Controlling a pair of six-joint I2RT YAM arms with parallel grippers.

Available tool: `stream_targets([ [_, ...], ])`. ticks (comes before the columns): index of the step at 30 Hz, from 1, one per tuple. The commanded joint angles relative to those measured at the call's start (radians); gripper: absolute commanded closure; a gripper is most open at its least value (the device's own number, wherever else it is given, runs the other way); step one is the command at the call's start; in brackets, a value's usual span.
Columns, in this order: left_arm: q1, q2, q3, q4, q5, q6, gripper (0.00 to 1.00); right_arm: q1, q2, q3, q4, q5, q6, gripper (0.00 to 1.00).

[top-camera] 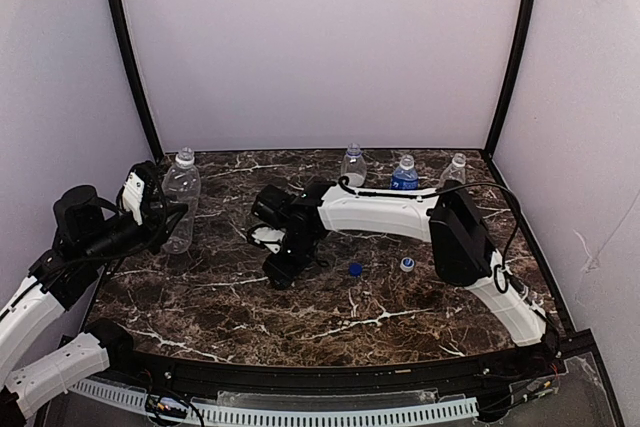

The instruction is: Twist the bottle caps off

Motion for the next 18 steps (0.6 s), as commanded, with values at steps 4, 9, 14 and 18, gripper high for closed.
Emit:
stream_targets([
  [4,0.005,-0.005,-0.003,0.029,0.033,-0.011,0.89,0.009,-0.007,0.055,-0.017,0.027,-0.042,0.19],
  [9,0.005,-0.006,0.004,0.027,0.053,-0.012,0.88,0.008,-0.108,0.098,0.019,-0.005,-0.109,0.18],
  [14,0.004,-0.009,0.026,0.023,0.182,-0.030,0.88,0.000,-0.446,-0.132,0.370,-0.132,-0.235,0.19],
  [18,0.004,-0.005,0.054,0.024,0.373,-0.064,0.86,-0.017,-0.685,-0.409,0.860,-0.318,-0.207,0.20],
])
